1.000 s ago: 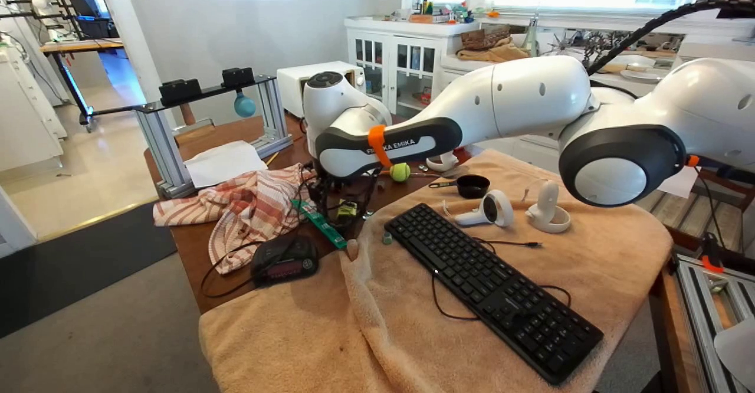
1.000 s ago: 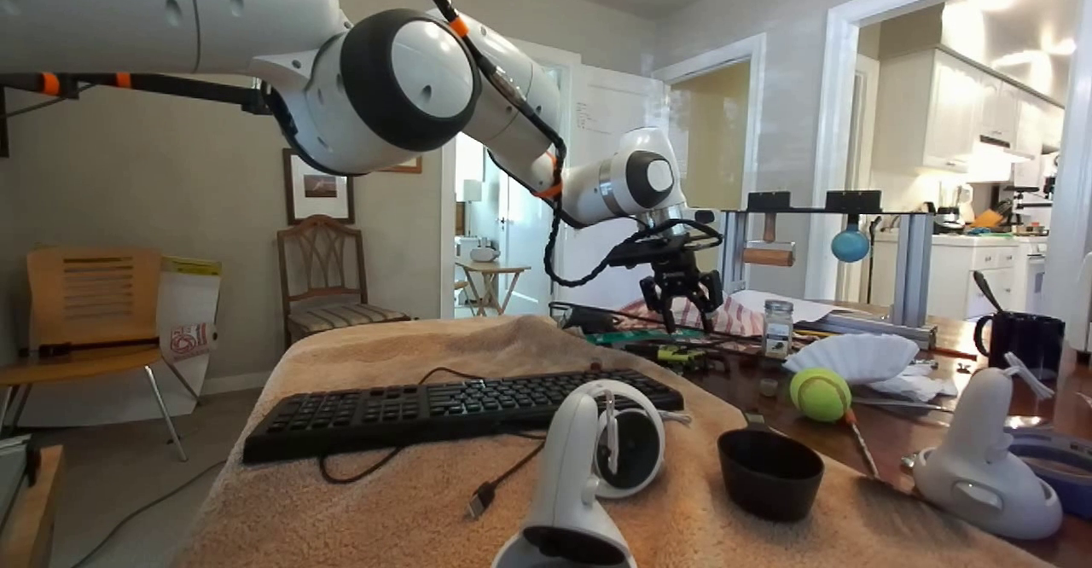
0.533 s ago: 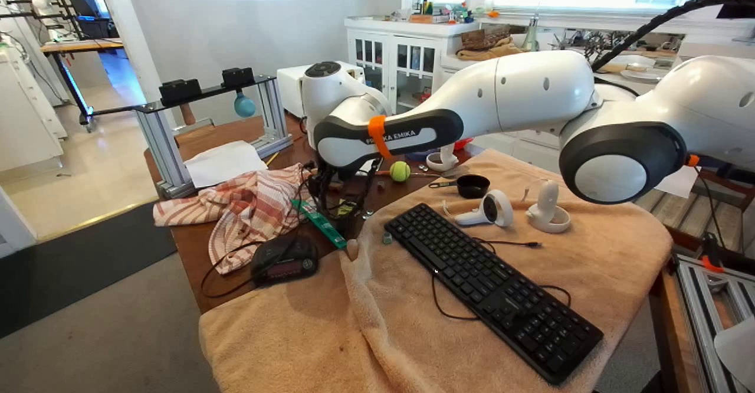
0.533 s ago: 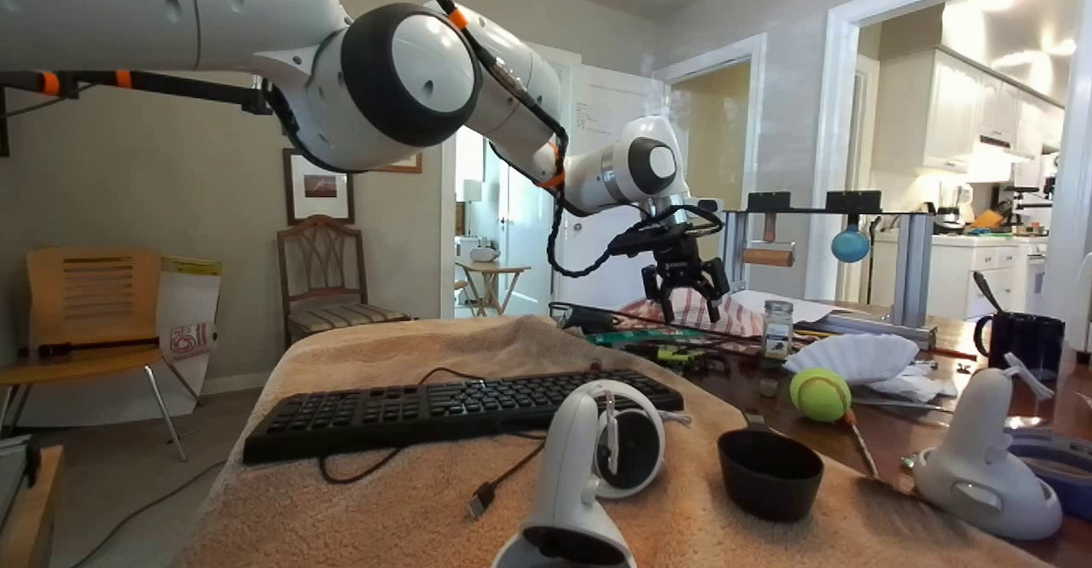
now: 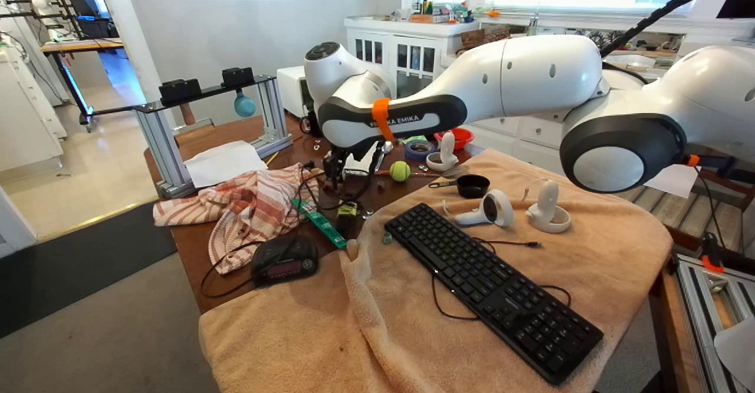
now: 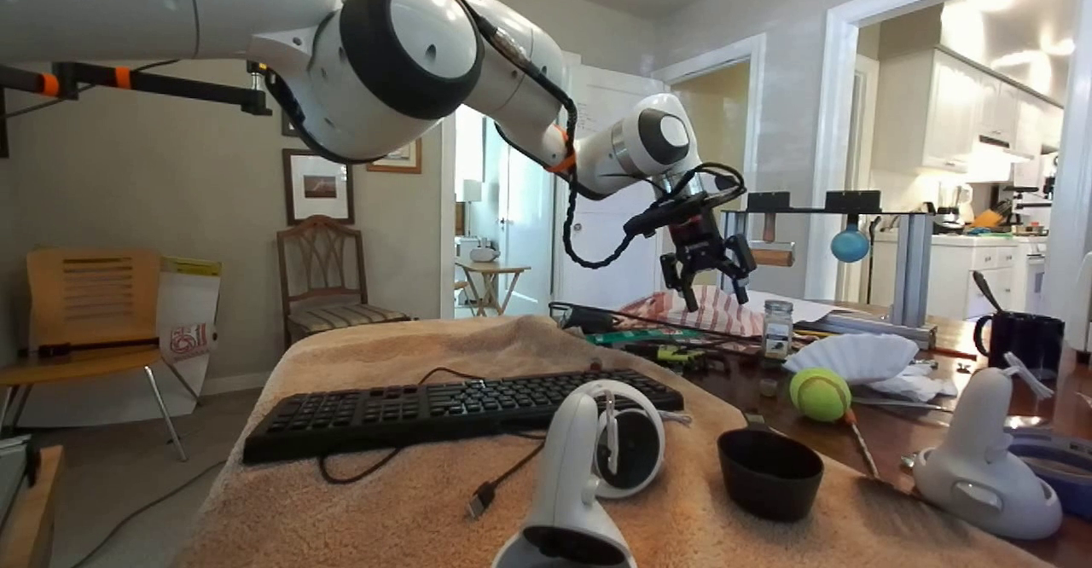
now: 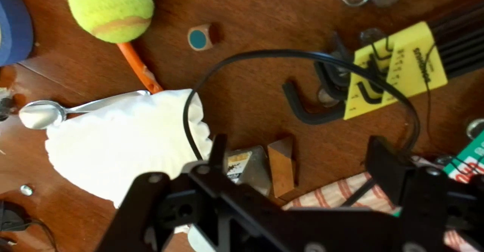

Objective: Move the black cable away from the orange towel

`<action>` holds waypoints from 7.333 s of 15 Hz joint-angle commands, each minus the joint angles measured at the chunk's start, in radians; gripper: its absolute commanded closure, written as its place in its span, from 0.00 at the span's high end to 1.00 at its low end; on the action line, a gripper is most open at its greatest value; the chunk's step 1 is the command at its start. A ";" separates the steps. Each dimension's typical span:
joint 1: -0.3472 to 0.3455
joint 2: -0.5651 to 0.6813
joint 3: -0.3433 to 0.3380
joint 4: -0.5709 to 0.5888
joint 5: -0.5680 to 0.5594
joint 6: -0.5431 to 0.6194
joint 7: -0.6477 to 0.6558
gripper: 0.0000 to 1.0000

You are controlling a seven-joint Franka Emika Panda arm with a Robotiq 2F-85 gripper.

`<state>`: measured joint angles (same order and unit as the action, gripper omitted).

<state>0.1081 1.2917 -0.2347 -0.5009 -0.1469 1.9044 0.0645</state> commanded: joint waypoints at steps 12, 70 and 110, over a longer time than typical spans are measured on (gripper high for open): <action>0.010 0.037 -0.023 0.003 -0.064 -0.289 -0.613 0.99; 0.124 0.169 -0.049 0.062 -0.328 -0.193 -0.683 0.02; -0.046 -0.131 0.122 0.060 -0.043 0.597 -0.149 0.01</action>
<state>0.0578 1.1549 -0.0662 -0.4411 -0.1891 2.4492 -0.2121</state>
